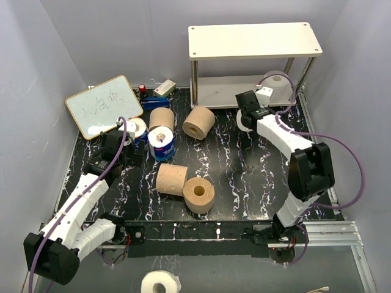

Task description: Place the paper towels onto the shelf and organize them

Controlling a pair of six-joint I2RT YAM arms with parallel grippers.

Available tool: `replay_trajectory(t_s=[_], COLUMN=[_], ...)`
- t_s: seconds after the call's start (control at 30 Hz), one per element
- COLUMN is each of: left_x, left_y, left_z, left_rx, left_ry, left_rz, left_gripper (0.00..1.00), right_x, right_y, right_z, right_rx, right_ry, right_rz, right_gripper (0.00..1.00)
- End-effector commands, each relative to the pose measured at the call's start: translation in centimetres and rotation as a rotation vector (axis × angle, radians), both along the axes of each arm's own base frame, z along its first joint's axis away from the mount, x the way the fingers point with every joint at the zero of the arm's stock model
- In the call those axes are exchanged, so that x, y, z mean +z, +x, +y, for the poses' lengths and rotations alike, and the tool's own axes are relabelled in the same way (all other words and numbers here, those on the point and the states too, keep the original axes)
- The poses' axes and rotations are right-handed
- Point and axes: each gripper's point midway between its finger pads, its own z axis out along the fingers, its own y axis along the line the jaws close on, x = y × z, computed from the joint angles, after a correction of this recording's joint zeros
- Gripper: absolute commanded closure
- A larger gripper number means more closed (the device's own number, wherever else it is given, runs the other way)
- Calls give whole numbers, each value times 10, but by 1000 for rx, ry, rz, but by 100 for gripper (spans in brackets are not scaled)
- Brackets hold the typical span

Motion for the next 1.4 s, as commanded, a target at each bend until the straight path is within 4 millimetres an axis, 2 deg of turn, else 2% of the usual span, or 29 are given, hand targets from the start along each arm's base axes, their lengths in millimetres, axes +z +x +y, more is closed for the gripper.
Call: replay_trajectory(t_s=[0.0,0.03,0.2,0.4,0.5,0.6,0.67,0.87,0.97,1.1,1.27,1.3,1.33,1.37], left_x=[1,1,2,2,1,0,0,2,3,2,0,0,0,-1], left_y=[1,1,1,0,1,0,0,0,0,0,0,0,1,1], left_z=[0,0,-1,-1,-3,-4,-3,-3,-2,-2,-3,-3,-3,-3], left_rx=[-4,-6,-7,-10,-18,-23,-21,-18,-14,-12,-18,-18,-17,-16], left_ry=[7,7,5,1,-4,-5,-4,-4,-4,0,1,3,4,6], left_rz=[-6,-6,-7,-7,-4,1,0,-9,-11,-9,-1,1,3,5], left_gripper=[2,2,2,2,2,2,2,2,2,2,2,2,2,2], right_x=[38,40,80,123,135,147,145,119,113,110,115,122,111,110], right_y=[-1,-3,-3,-6,0,15,29,72,87,100,121,123,130,134], right_z=[13,14,35,12,3,4,8,25,21,4,-5,-7,-7,-8], right_rx=[-170,-193,-144,-328,-412,-442,-457,-458,-475,-503,-466,-455,-464,-464], right_ry=[242,277,568,749,795,857,902,1115,1155,1157,1212,1222,1211,1208], right_rz=[-216,-235,-436,-692,-766,-821,-812,-743,-746,-767,-782,-790,-774,-771], right_gripper=[100,100,100,100,100,100,100,100,100,100,100,100,100,100])
